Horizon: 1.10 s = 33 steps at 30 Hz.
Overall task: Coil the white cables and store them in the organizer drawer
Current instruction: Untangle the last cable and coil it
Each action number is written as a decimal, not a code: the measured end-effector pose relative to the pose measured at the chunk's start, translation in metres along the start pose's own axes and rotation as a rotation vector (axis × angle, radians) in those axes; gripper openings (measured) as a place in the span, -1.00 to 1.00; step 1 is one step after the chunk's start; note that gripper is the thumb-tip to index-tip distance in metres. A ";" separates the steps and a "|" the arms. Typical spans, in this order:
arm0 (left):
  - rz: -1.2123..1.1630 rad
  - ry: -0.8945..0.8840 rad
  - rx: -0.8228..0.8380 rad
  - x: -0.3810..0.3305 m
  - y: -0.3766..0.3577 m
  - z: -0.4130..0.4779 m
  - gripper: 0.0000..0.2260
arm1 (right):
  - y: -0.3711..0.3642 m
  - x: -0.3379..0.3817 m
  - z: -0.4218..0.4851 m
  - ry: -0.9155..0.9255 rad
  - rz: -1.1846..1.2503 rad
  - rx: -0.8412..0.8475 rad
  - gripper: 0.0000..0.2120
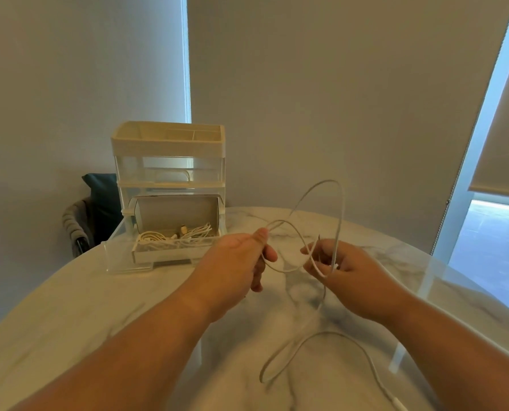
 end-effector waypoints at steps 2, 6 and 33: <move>-0.029 0.013 -0.079 0.004 0.008 0.005 -0.62 | 0.005 -0.001 -0.001 0.001 0.085 -0.003 -0.82; -0.104 0.091 -0.222 0.012 0.023 0.012 -0.70 | 0.020 0.003 -0.001 0.011 0.169 -0.102 -0.78; -0.130 0.218 -0.137 0.018 0.029 0.015 -0.71 | -0.024 0.044 -0.032 -0.036 0.161 0.507 -0.44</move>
Point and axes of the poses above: each hand's wrist, its own z-axis towards the middle knuckle, its own y-axis out of the back of the hand, x = y × z, the point moved 5 cm from there along z, towards the middle knuckle, and after that the axes turned 5 degrees about z, right-handed, at the moved point
